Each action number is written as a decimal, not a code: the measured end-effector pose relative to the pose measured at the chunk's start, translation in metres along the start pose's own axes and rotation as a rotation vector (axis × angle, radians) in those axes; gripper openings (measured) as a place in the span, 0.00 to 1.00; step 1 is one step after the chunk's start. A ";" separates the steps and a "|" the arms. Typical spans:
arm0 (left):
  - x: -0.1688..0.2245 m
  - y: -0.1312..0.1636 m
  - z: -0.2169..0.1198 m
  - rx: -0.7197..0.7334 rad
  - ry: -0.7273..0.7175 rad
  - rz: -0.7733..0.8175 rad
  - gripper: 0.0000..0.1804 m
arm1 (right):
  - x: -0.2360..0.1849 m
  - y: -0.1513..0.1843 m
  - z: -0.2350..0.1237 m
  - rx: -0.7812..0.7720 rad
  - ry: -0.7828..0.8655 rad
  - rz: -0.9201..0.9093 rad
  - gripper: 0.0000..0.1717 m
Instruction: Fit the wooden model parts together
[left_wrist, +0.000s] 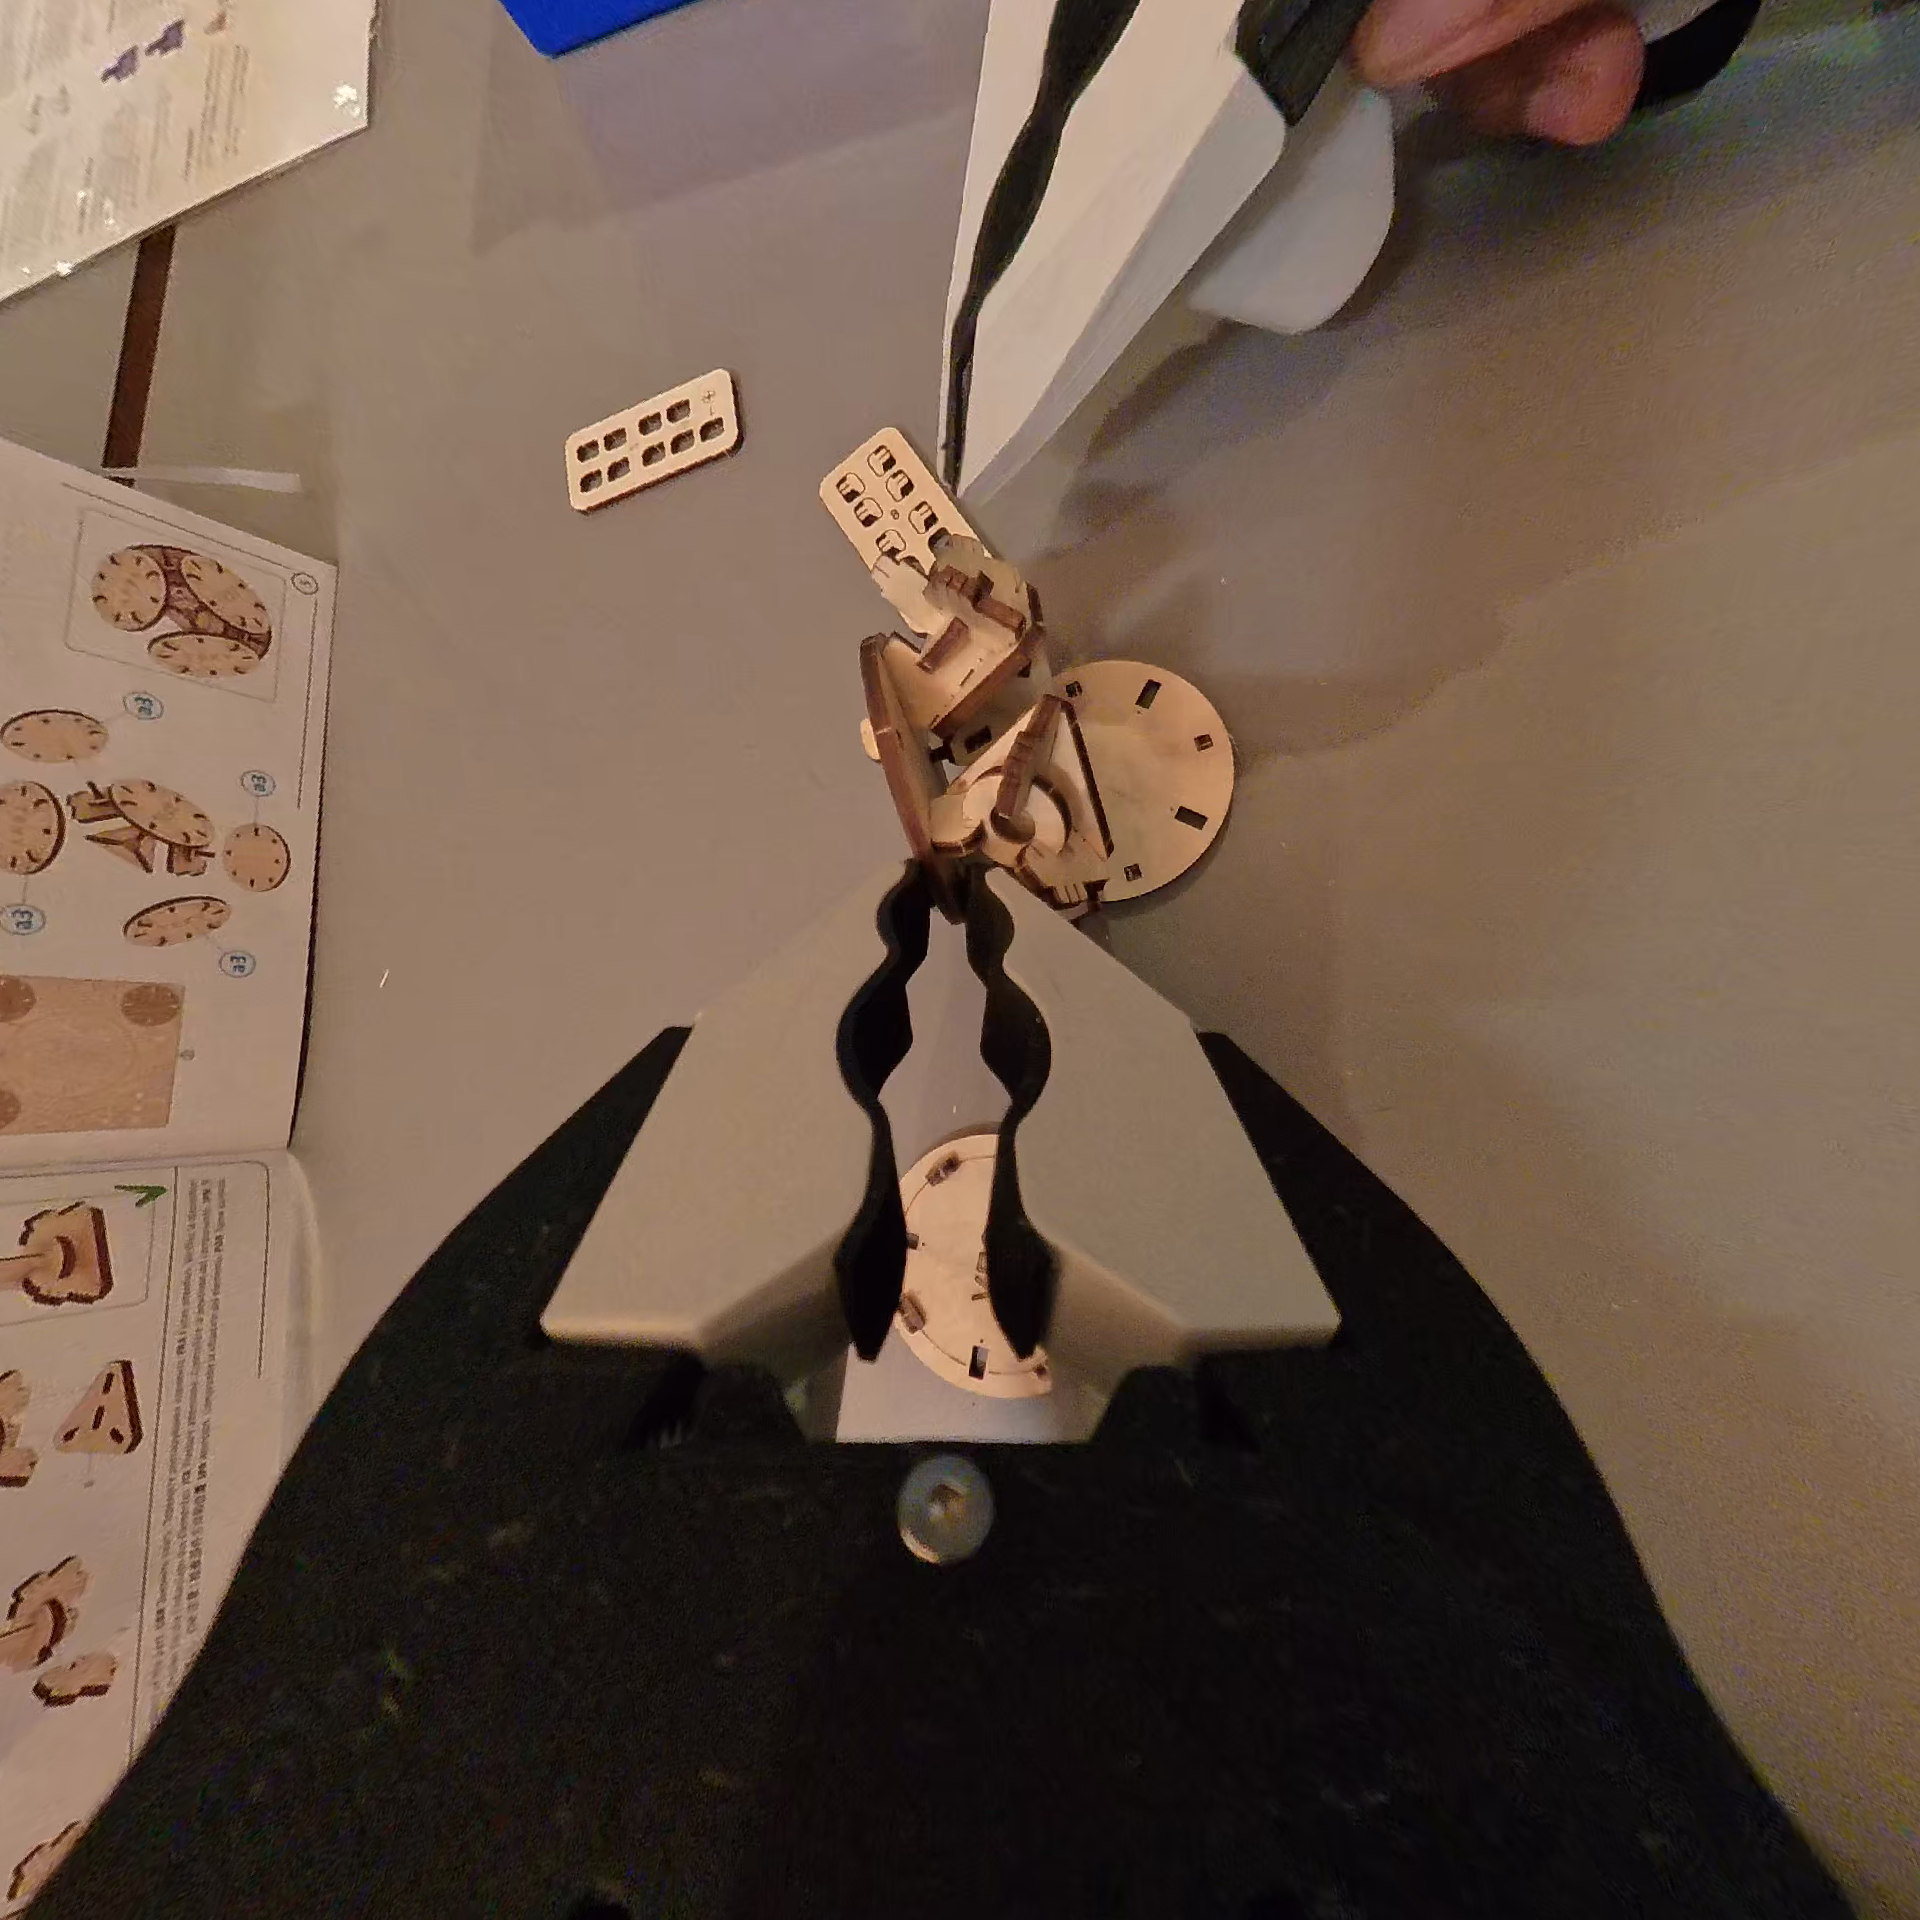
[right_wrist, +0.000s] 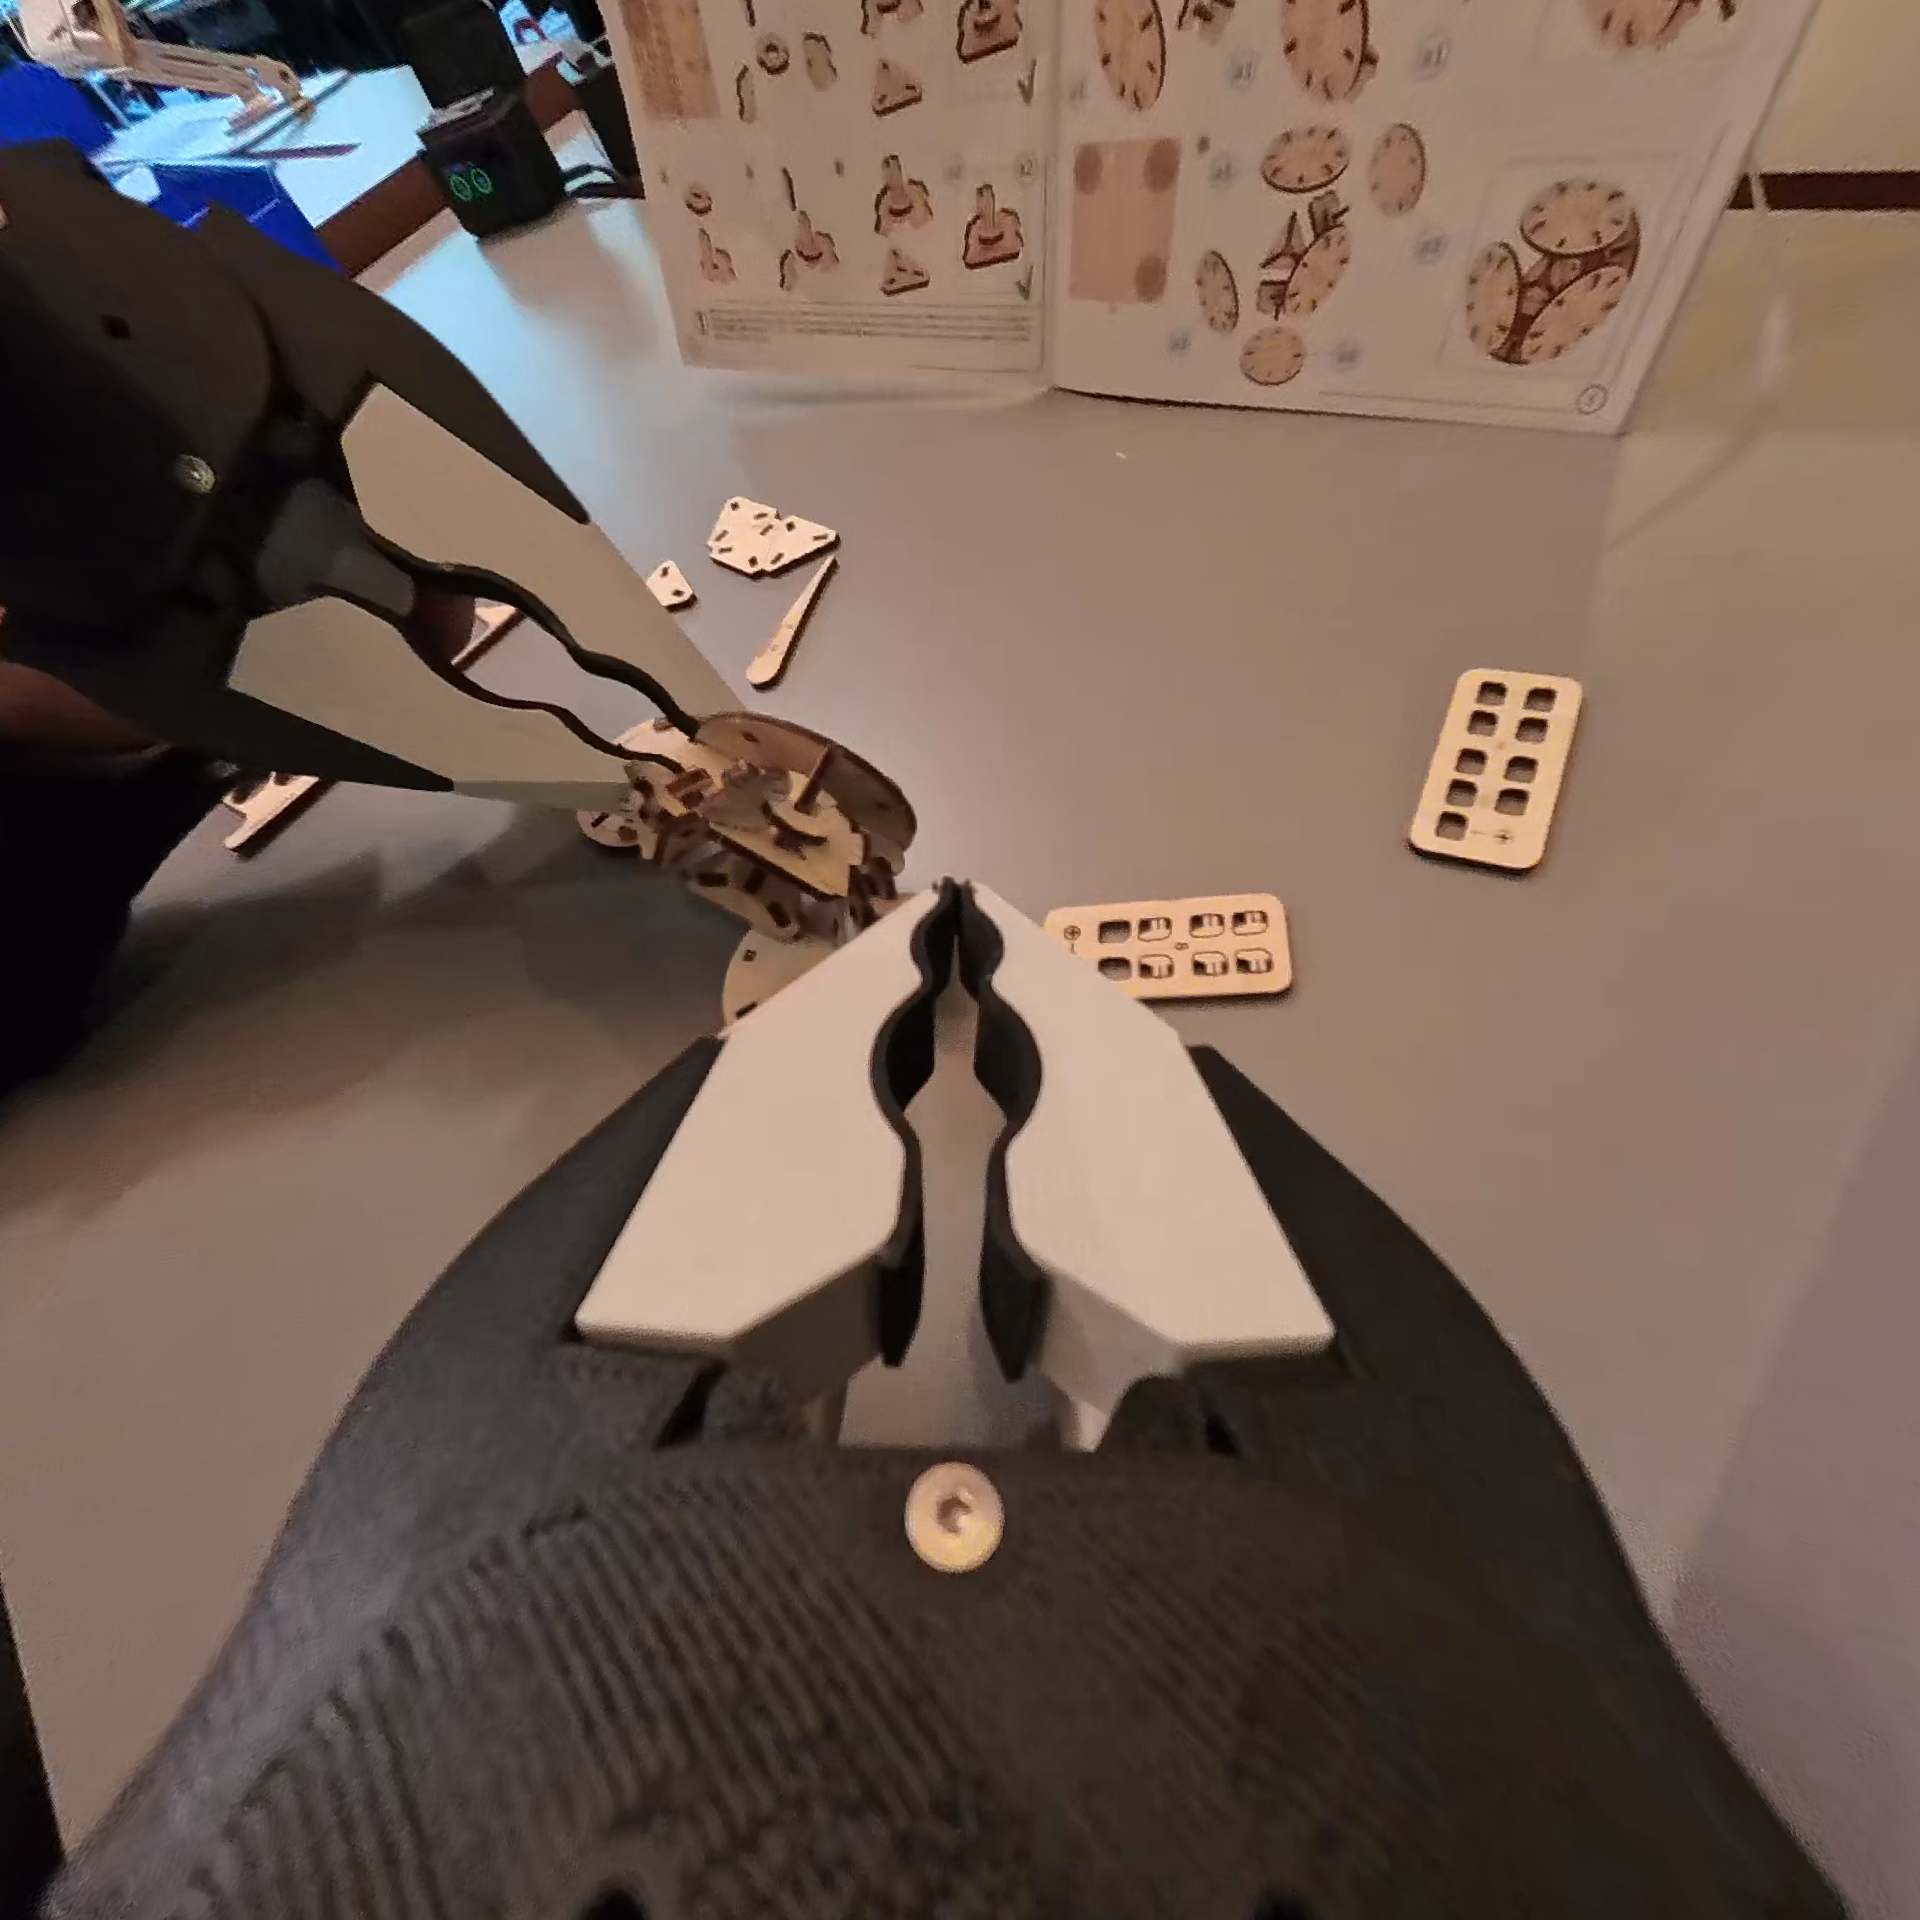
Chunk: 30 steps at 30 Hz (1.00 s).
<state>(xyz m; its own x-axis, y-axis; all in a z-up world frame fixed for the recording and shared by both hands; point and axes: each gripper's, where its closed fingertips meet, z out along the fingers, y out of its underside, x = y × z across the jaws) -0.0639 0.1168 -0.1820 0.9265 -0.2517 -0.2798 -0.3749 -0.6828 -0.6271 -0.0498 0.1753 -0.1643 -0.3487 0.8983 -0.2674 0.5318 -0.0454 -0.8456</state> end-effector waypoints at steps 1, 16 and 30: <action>0.000 0.000 0.000 0.000 0.001 -0.001 0.02 | 0.000 0.001 0.001 -0.003 0.003 -0.003 0.00; 0.000 0.000 0.000 -0.003 0.000 -0.004 0.02 | -0.011 0.003 0.010 -0.022 -0.063 0.041 0.00; 0.000 0.000 0.000 -0.008 -0.005 0.019 0.02 | -0.010 0.008 0.013 -0.055 -0.043 0.028 0.00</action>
<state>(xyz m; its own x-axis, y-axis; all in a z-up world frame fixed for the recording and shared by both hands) -0.0638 0.1165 -0.1822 0.9190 -0.2609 -0.2955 -0.3920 -0.6835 -0.6157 -0.0518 0.1606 -0.1747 -0.3658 0.8772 -0.3111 0.5829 -0.0446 -0.8113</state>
